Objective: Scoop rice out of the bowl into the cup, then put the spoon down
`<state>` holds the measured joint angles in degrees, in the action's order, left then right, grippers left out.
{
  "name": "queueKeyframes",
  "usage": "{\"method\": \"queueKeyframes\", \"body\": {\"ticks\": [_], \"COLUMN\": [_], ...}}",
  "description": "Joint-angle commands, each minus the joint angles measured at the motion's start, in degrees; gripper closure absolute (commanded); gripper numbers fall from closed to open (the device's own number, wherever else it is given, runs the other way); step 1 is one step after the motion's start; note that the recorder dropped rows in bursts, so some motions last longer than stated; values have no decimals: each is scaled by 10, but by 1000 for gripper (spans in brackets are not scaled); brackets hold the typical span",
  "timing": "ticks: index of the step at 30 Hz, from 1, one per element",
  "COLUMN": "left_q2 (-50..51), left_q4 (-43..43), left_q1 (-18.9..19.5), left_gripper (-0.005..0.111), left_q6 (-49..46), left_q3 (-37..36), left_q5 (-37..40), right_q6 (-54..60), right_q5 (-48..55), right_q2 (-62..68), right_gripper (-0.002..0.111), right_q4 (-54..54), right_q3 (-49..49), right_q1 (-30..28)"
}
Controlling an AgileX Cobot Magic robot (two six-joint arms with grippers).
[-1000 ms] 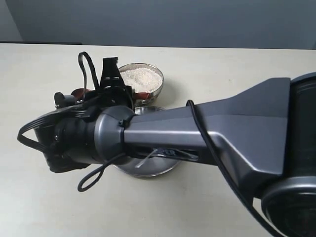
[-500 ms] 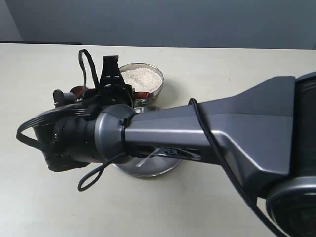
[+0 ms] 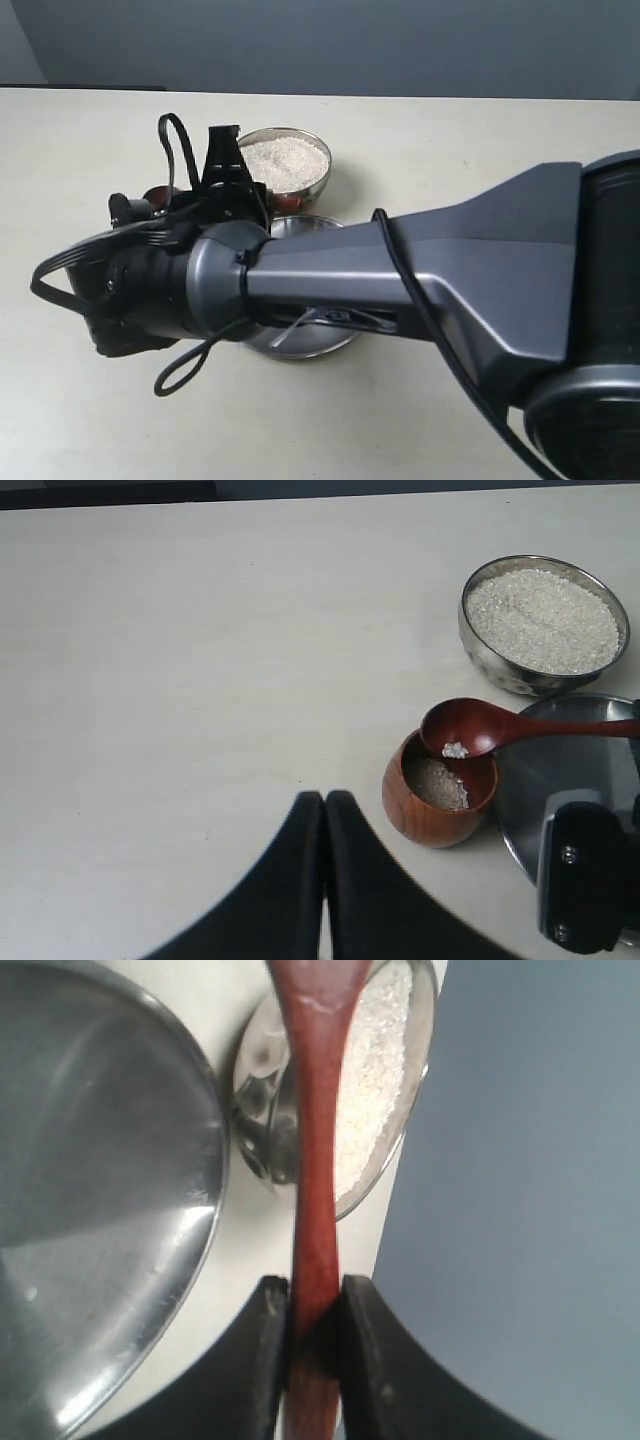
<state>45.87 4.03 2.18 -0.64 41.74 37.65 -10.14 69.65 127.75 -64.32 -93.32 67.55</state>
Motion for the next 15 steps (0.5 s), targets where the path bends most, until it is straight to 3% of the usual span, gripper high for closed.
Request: {"method": "queueKeyframes", "body": {"ticks": [1,8,15], "left_q2": [1,1,1], "left_q4": [-3,-3,-3], "left_q1": [1,1,1], "left_gripper": [106,106,106], "left_q6": [1,1,1], "left_q3": [0,0,0], "left_q5": [-2,-2,-2], "right_q6": [3,11,-50], "right_q5": [3,3,3], "right_q2": [-1,-1,-6], "right_gripper": [109,109,109], "right_q4": [6,11,-74], "right_q3": [-2,-2,-2], "right_q1": [1,1,1]}}
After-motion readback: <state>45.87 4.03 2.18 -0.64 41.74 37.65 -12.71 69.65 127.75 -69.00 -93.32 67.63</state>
